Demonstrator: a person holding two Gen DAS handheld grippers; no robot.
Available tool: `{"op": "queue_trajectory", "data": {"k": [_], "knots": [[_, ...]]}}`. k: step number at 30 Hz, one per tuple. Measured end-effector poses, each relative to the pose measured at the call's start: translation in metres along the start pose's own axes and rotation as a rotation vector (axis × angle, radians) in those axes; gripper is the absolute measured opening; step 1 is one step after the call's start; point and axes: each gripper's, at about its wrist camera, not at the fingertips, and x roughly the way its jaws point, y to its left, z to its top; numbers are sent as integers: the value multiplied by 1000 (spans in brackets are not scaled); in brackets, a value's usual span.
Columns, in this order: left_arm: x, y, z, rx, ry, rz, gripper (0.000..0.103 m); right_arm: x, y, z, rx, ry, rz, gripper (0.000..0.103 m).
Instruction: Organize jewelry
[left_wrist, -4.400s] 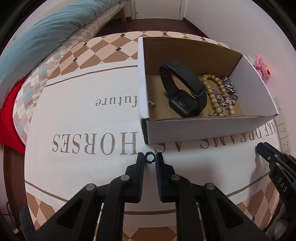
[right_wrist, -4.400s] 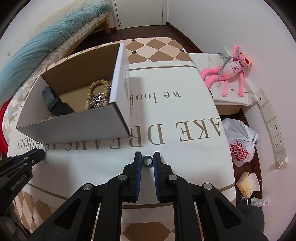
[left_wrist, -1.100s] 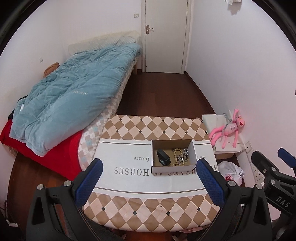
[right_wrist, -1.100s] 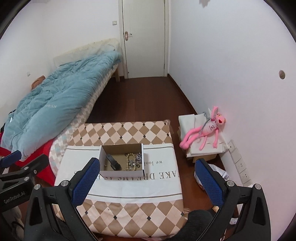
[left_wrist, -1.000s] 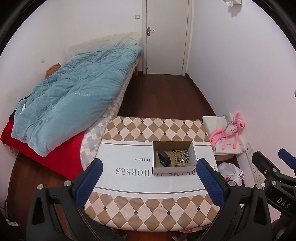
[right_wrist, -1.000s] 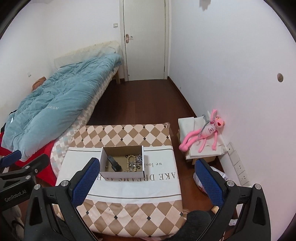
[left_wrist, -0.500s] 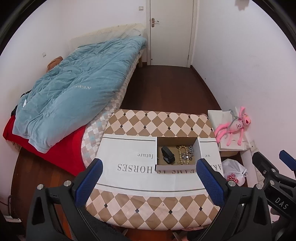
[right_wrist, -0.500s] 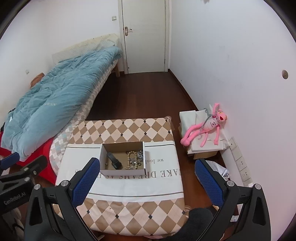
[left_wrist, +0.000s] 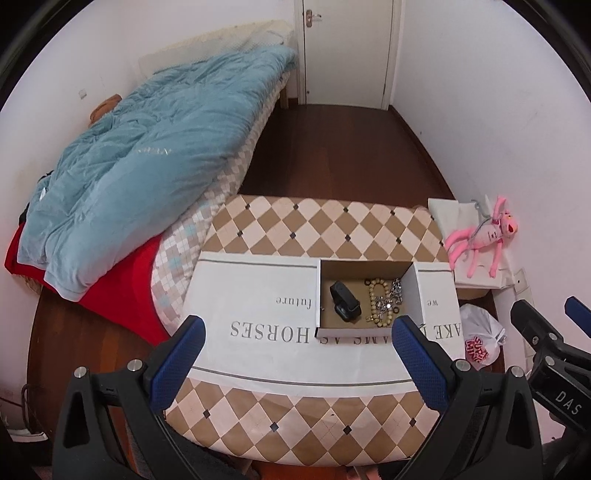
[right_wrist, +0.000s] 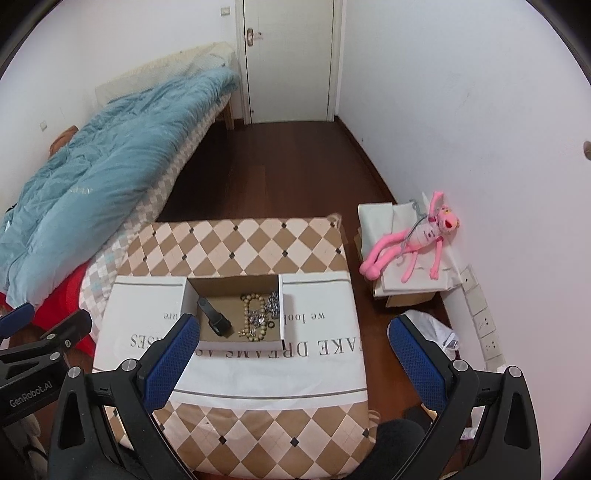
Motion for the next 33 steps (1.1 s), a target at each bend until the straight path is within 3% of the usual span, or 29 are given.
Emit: {"op": "queue_trajectory", "data": {"k": [9, 33], "knots": [[24, -6, -8, 15, 58, -25, 103, 29, 0, -8, -6, 63, -10, 103], [33, -4, -9, 18, 68, -9, 103, 35, 0, -13, -10, 77, -9, 103]]}}
